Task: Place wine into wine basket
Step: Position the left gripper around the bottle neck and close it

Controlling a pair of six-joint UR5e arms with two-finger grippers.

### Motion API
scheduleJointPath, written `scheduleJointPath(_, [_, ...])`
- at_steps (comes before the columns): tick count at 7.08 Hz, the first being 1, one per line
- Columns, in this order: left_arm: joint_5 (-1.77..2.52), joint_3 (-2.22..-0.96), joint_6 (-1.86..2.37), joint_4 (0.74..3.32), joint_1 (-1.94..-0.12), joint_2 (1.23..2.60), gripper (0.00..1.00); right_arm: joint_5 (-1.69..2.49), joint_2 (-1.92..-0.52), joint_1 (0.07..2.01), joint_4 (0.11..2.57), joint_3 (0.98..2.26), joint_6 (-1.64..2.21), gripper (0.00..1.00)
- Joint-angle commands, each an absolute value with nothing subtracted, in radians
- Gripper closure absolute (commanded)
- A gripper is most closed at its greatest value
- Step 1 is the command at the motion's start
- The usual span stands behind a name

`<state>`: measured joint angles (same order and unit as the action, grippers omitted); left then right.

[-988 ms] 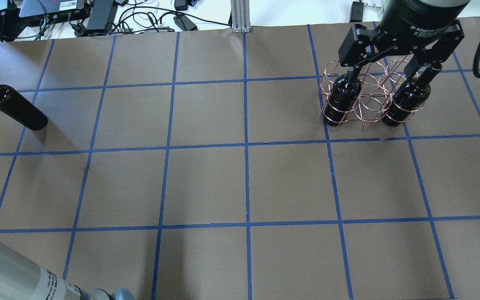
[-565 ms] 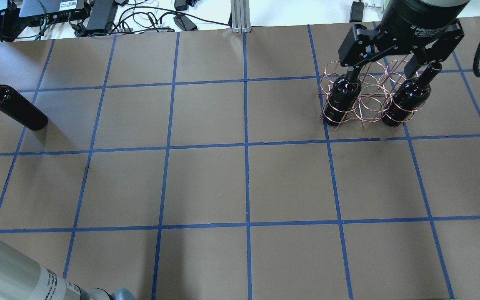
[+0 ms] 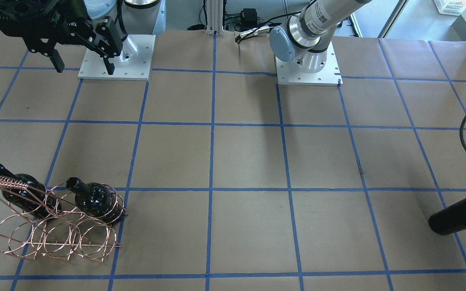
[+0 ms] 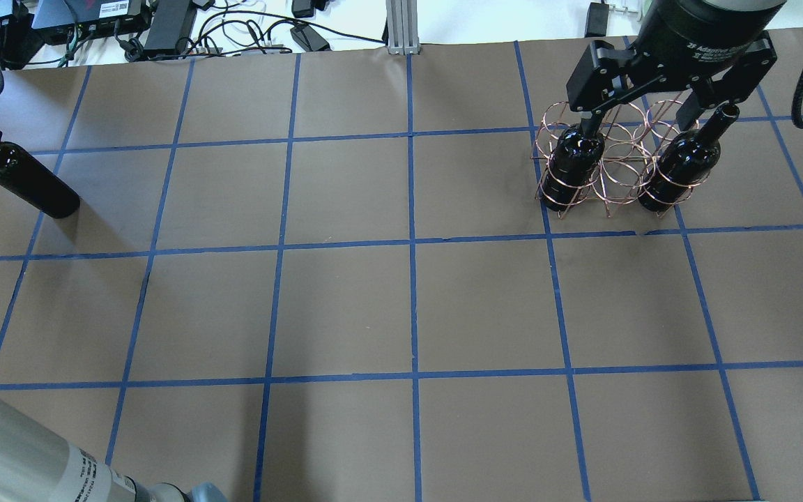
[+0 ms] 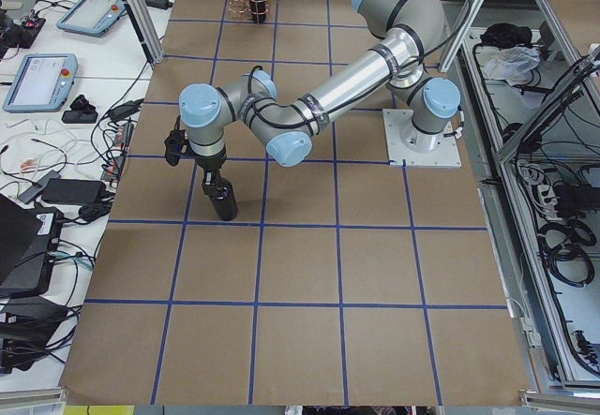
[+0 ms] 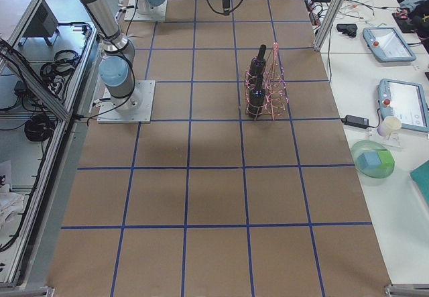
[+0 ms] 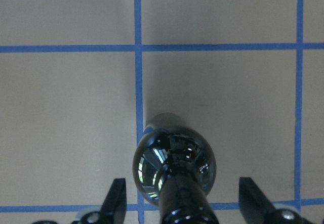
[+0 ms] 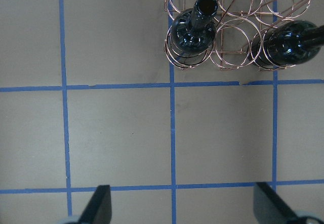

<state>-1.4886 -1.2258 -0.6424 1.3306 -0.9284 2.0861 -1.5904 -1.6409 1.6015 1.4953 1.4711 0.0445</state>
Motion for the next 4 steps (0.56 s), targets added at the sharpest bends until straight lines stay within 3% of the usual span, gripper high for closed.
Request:
scheduleJointPath(1, [-1.486, -1.226, -0.643, 1.330, -0.930, 2.086, 0.33, -1.589, -1.640, 1.601, 1.502, 1.471, 0.044, 0.00])
scheduleJointPath(4, [-1.485, -1.226, -0.643, 1.302, -0.930, 2.089, 0.35, -1.589, -1.640, 1.601, 1.494, 1.471, 0.045, 0.00])
